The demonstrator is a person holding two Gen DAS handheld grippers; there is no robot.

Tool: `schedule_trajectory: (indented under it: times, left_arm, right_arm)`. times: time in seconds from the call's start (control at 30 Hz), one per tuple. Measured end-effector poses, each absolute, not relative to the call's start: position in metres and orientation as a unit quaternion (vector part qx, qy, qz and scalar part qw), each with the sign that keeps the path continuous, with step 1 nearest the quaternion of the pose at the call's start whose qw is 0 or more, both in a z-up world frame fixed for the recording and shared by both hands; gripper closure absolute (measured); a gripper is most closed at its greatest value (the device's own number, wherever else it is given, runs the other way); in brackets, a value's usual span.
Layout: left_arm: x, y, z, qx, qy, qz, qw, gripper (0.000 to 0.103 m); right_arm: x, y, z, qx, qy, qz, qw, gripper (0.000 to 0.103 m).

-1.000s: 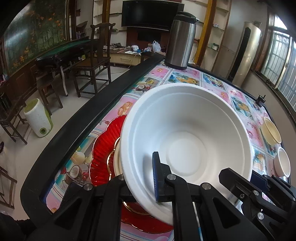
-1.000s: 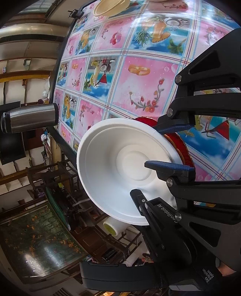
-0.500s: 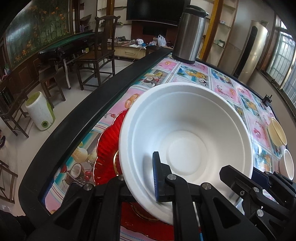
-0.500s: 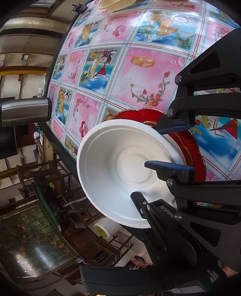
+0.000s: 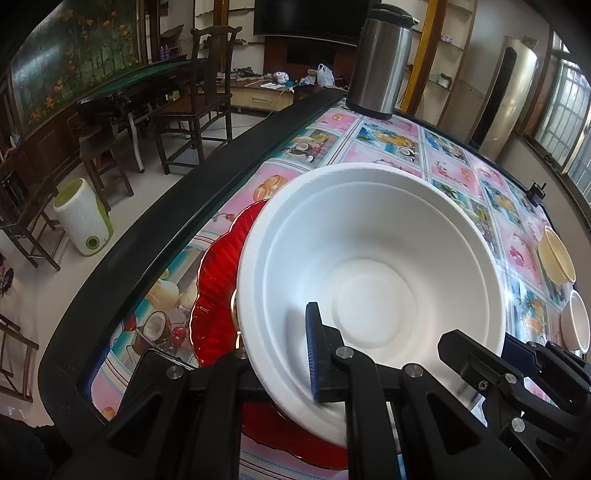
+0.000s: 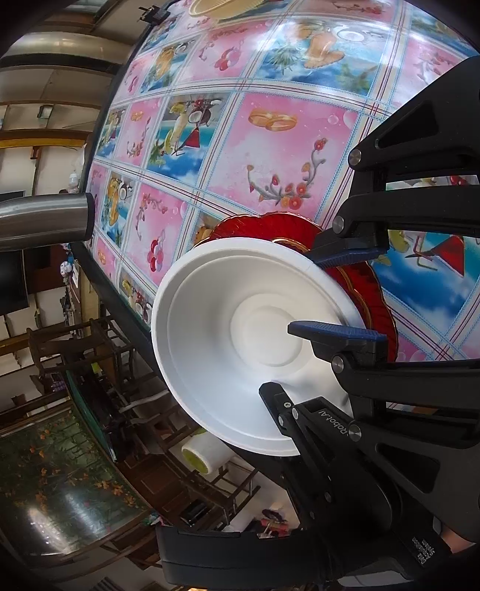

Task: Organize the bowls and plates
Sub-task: 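Lower the white bowl into the cream bowl and open the left gripper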

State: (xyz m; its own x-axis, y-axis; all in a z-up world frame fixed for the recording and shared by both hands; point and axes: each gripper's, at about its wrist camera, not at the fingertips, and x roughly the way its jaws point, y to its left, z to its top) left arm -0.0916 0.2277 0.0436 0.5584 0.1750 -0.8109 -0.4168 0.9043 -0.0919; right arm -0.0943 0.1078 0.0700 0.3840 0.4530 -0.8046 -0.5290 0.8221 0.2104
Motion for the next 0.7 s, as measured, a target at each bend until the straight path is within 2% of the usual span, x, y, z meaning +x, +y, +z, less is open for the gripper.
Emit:
schedule_trajectory:
  times: [0.2,0.37,0.7]
  left_arm:
    - [-0.092,0.227,0.044,-0.138,0.439,0.170,0.872,0.091]
    - [-0.095,0.229,0.047,-0.146,0.426,0.162,0.878,0.066]
    - [-0.096,0.227,0.051,-0.129,0.404,0.178,0.888,0.064]
  right_arm:
    - [-0.095,0.109,0.071,-0.046,0.472,0.294,0.830,0.074]
    - [-0.095,0.106,0.074,-0.051,0.470,0.286,0.834,0.063]
    - [-0.095,0.095,0.076,-0.039,0.471,0.281,0.835,0.063]
